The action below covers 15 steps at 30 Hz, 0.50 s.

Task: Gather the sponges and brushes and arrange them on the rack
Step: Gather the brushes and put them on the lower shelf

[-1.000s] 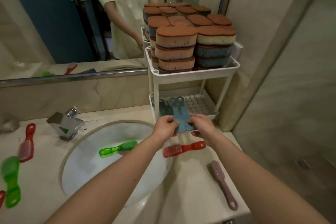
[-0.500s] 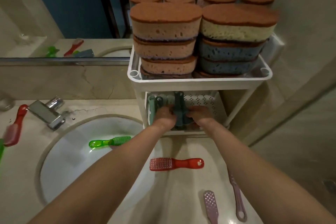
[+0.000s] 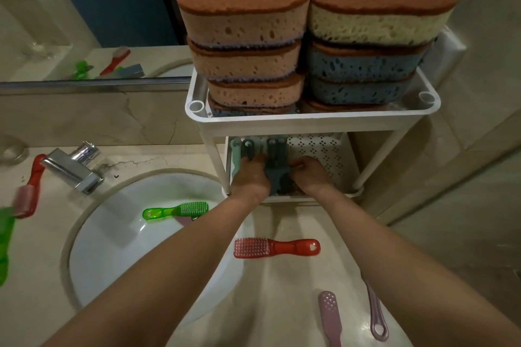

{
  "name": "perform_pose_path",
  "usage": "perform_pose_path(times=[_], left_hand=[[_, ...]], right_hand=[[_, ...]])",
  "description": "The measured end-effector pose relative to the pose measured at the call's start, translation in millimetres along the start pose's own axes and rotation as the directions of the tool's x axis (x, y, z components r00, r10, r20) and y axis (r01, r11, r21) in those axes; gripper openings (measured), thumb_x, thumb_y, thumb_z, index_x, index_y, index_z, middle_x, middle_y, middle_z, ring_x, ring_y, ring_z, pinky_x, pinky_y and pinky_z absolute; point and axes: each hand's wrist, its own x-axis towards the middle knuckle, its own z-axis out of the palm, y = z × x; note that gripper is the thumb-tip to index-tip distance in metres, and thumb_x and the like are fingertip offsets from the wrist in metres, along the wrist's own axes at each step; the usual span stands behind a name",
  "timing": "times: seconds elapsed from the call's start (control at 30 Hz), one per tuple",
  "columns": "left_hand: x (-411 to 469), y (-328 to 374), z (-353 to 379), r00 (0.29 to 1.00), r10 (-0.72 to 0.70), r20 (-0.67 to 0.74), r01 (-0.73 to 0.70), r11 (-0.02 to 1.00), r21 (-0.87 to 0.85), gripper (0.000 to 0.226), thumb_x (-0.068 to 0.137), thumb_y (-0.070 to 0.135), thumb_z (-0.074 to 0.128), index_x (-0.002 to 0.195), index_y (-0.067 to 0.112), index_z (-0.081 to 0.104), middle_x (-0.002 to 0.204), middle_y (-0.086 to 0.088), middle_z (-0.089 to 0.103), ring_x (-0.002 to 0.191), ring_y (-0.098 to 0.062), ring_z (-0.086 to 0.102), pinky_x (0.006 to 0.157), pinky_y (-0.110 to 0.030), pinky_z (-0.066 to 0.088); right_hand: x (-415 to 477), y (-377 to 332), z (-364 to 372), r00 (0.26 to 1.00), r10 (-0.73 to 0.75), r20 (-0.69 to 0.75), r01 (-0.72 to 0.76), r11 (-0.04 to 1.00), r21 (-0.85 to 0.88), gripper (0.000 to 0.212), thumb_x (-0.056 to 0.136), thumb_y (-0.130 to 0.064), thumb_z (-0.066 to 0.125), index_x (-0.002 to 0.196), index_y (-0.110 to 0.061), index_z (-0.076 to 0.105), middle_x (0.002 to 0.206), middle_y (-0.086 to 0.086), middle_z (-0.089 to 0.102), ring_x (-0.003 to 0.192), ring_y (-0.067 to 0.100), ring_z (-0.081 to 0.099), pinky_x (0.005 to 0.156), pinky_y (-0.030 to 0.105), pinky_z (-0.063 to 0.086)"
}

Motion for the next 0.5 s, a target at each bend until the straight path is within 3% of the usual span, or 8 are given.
perform_pose_path(times=[0.13, 0.27, 0.37, 0.5], left_hand=[[-8.9, -2.0, -2.7, 0.999, 0.04, -0.025, -0.038, 0.997, 0.068, 0.034, 0.097, 0.023, 0.048, 0.13, 0.03, 0.053, 0.135, -0.002, 0.051, 0.111, -0.029, 0.058, 0.084, -0.036, 0.053], [-16.9, -6.6, -5.8, 0.991, 0.13, -0.032, -0.129, 0.992, 0.015, 0.039, 0.095, 0.02, 0.047, 0.132, 0.033, 0.052, 0.136, -0.005, 0.049, 0.108, -0.03, 0.058, 0.079, -0.034, 0.051], [-29.1, -7.5, -6.3, 0.985, 0.166, -0.045, -0.169, 0.982, -0.086, 0.046, 0.093, 0.017, 0.049, 0.137, 0.031, 0.048, 0.135, -0.005, 0.048, 0.107, -0.027, 0.058, 0.08, -0.031, 0.048], [-54.6, -6.6, 1.7, 0.985, 0.155, -0.074, -0.171, 0.927, -0.335, 0.038, 0.094, 0.015, 0.051, 0.129, 0.029, 0.053, 0.124, 0.0, 0.055, 0.099, -0.015, 0.057, 0.082, -0.026, 0.047]], right_hand=[[-6.1, 1.5, 0.1, 1.0, -0.027, -0.007, 0.027, 0.997, -0.076, 0.011, 0.091, -0.016, 0.058, 0.095, -0.024, 0.064, 0.111, 0.003, 0.067, 0.103, 0.022, 0.061, 0.094, 0.034, 0.048], [-14.6, 6.5, -0.9, 0.998, -0.049, -0.049, 0.044, 0.994, -0.101, 0.014, 0.092, -0.023, 0.056, 0.103, -0.024, 0.065, 0.11, 0.002, 0.067, 0.1, 0.02, 0.06, 0.088, 0.032, 0.047], [-31.6, 9.6, -5.6, 0.979, -0.128, -0.162, 0.129, 0.992, -0.005, 0.008, 0.091, -0.02, 0.059, 0.098, -0.026, 0.06, 0.103, -0.003, 0.063, 0.1, 0.019, 0.059, 0.09, 0.032, 0.047], [-66.9, 15.3, -9.3, 0.929, -0.129, -0.346, 0.209, 0.956, 0.205, 0.023, 0.087, -0.007, 0.06, 0.105, -0.021, 0.063, 0.103, -0.006, 0.062, 0.1, 0.013, 0.058, 0.091, 0.029, 0.047]])
